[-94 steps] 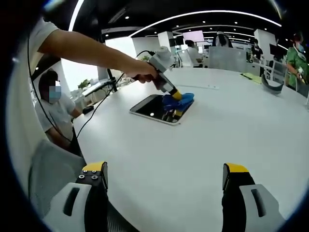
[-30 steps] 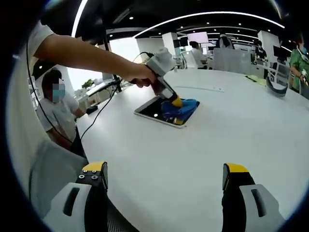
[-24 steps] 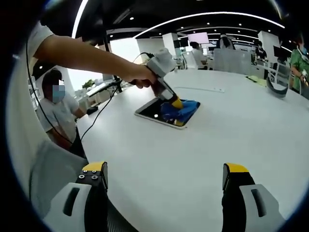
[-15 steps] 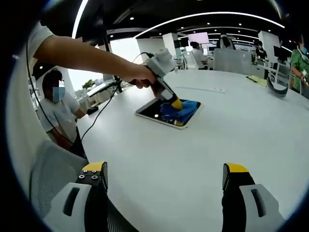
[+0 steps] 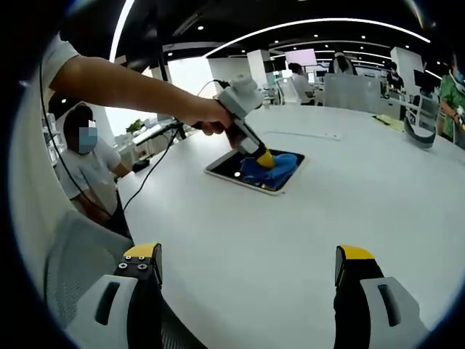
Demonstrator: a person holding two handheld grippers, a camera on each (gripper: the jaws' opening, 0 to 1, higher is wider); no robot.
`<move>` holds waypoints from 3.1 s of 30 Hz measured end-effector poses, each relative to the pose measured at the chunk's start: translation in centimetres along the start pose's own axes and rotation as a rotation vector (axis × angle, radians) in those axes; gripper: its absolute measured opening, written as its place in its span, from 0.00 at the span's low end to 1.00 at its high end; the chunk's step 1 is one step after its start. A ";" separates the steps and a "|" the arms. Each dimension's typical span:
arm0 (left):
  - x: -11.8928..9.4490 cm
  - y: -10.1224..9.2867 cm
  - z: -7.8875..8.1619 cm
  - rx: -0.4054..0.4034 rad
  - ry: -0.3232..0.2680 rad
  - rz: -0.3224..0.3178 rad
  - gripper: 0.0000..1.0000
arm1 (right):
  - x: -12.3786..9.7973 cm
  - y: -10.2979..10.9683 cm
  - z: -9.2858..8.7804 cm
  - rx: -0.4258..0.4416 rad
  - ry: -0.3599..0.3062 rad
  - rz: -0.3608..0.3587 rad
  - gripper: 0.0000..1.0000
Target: Wipe the mirror surface with the cleaning cloth until all visible marks leave the cleaned area.
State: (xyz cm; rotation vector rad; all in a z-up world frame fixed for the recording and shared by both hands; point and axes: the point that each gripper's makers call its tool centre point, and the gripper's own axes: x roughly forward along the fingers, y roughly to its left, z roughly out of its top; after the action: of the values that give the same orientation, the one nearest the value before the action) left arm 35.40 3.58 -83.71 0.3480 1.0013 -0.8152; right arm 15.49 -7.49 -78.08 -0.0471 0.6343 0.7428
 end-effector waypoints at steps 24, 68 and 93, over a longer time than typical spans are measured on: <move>-0.5 -1.2 -1.1 -0.005 0.004 -0.021 0.11 | -0.2 0.7 -0.2 -0.004 0.000 0.005 0.99; -1.1 -2.6 -2.7 -0.016 0.025 -0.047 0.11 | -0.2 1.1 0.4 -0.017 -0.010 0.006 0.99; -0.6 -3.5 -2.1 -0.025 0.024 -0.059 0.11 | -0.6 1.0 -0.1 -0.011 -0.005 0.003 0.99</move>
State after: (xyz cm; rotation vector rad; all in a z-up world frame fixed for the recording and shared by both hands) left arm 31.36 2.78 -83.94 0.3084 1.0471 -0.8529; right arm 14.43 -7.11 -77.66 -0.0544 0.6259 0.7495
